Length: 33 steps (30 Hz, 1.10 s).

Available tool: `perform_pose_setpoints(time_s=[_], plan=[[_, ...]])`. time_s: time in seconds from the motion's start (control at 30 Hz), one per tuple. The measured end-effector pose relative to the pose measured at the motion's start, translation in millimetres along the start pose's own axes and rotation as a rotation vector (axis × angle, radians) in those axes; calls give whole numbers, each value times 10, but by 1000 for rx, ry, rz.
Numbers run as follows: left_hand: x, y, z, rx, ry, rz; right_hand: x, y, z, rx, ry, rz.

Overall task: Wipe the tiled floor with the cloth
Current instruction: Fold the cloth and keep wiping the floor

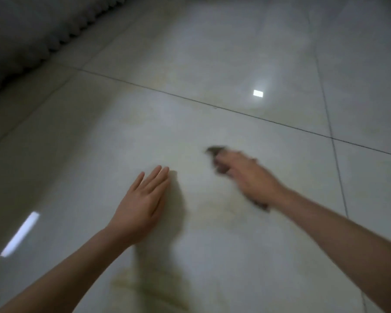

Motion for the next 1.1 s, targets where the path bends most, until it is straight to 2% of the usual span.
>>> perform_pose_setpoints(time_s=[0.1,0.13,0.2,0.37,0.47,0.53,0.6,0.63,0.67,0.7,0.77,0.9,0.97,1.1], plan=[[-277,13,-615,-11,-90,66,532,-230,52,234,551,-26],[-392,-18,-796,-3,-127,84,445,-140,130,261,606,-93],[-598,-43,-1084,18,-187,94,-11,158,354,294,509,-139],[-854,-69,-1583,94,-330,59,-1706,1170,402,218,58,-156],[-888,-105,-1833,85,-401,34,-2611,1718,-65,-15,-276,-128],[-880,-150,-1985,62,-426,40,-2856,1788,-262,-216,-404,-36],[-877,-168,-2120,38,-445,67,-2840,1585,-259,-366,-374,197],[-895,-166,-2188,29,-467,79,-2738,1380,-200,-355,-301,338],[-926,-159,-2255,16,-499,81,-2562,1129,-119,-271,-213,424],[-963,-143,-2319,7,-527,78,-2318,863,-50,-162,-110,414],[-1002,-107,-2434,19,-534,69,-1699,419,-1,-16,46,234],[-960,-40,-2592,63,-518,54,-646,237,-389,90,444,-2],[-941,-20,-2618,81,-524,46,-840,535,-467,158,419,-81],[-936,47,-2612,80,-543,-18,-1975,1306,-421,146,65,-53]])
Point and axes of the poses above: each hand's wrist, its own z-axis towards the middle knuckle, its own y-axis out of the palm, x = y × z, the point moved 6 cm from there along z, towards the middle knuckle, and after that the axes turned 10 degrees about -x, right-handed, at the moved point
